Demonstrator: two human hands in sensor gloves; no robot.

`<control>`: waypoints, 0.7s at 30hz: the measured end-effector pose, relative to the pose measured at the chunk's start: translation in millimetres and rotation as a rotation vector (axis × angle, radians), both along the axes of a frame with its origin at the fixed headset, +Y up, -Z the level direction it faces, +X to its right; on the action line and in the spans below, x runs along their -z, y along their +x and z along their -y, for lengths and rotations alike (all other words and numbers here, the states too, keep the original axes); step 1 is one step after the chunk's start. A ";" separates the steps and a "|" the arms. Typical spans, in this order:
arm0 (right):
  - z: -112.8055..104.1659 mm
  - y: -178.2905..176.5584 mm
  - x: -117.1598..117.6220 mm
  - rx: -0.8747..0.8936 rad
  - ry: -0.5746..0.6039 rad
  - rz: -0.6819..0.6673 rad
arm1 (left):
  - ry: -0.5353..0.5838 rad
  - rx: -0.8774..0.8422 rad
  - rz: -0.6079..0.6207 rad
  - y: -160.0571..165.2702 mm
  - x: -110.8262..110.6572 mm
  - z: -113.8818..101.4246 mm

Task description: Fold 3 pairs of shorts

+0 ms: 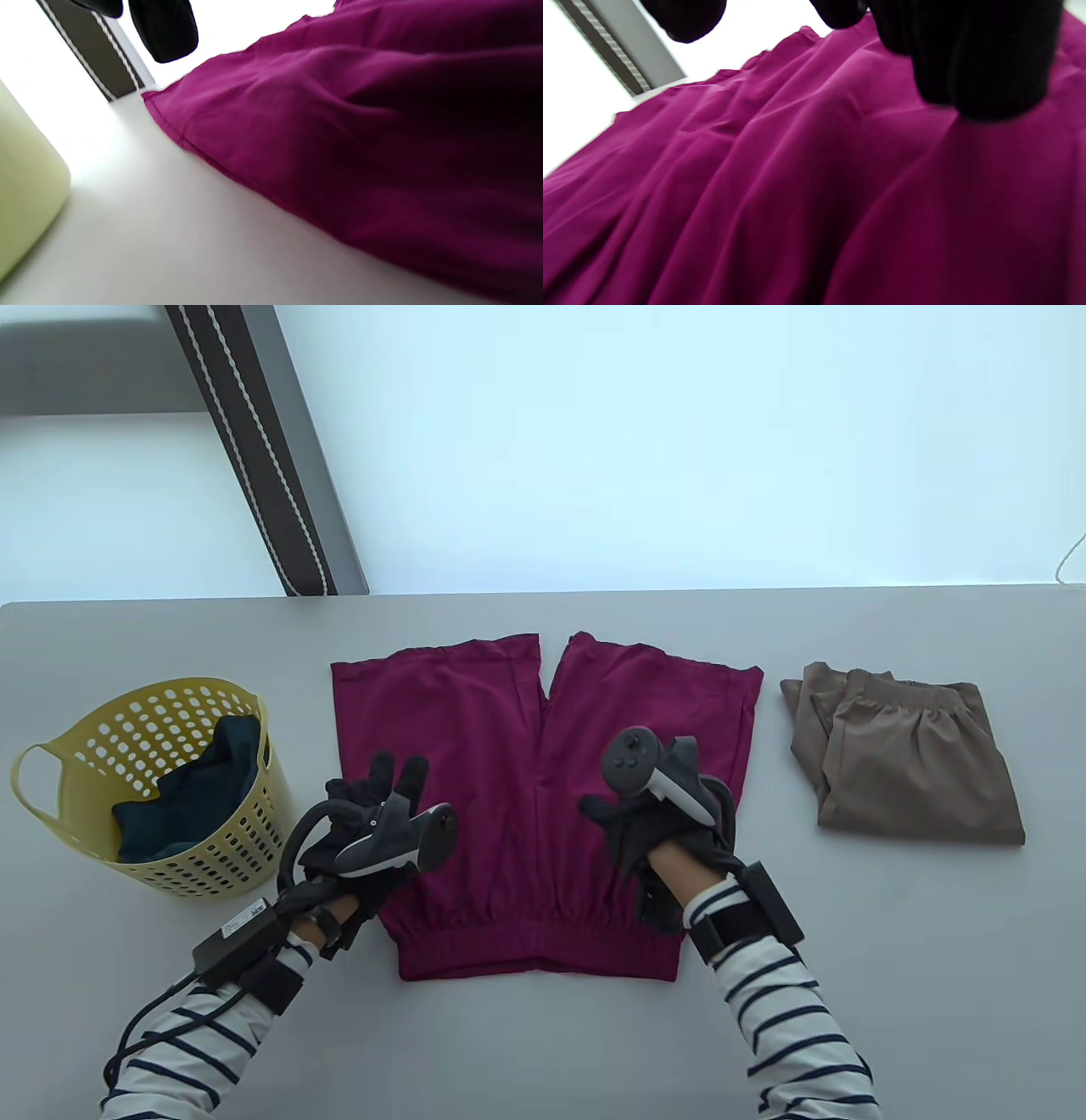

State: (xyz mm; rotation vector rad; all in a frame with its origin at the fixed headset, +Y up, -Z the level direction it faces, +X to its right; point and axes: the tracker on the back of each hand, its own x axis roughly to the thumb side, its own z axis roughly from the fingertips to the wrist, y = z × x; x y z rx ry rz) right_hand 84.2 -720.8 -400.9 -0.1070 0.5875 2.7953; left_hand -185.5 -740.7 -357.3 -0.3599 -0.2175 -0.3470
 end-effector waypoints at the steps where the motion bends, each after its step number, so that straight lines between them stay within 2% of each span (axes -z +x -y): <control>1: 6.2 -0.9 7.4 -0.034 -0.034 0.046 | -0.077 0.034 -0.038 2.2 6.4 8.8; 3: 19.8 -2.7 14.5 -0.082 -0.110 0.092 | -0.192 0.063 -0.083 5.0 9.7 19.3; 4: 21.9 -4.3 17.2 -0.135 -0.085 0.090 | -0.239 0.065 -0.086 8.2 7.8 23.5; 5: 24.9 -4.1 20.7 -0.232 -0.074 0.091 | -0.189 0.097 -0.062 12.6 2.6 22.2; 6: 27.9 -3.6 22.8 -0.259 -0.096 0.088 | -0.156 0.123 -0.004 17.2 -2.5 20.3; 8: 33.2 0.6 26.2 -0.278 -0.132 0.098 | -0.159 0.133 0.066 27.3 -17.9 15.0; 13: 51.4 18.9 31.1 -0.199 -0.187 0.142 | -0.181 0.103 0.311 56.3 -69.3 0.7; 17: 62.2 28.5 29.7 -0.082 -0.201 0.070 | -0.278 0.047 0.515 75.0 -112.1 -4.9; 21: 64.9 26.7 26.0 -0.070 -0.171 -0.011 | -0.373 0.010 0.576 80.6 -125.3 -6.4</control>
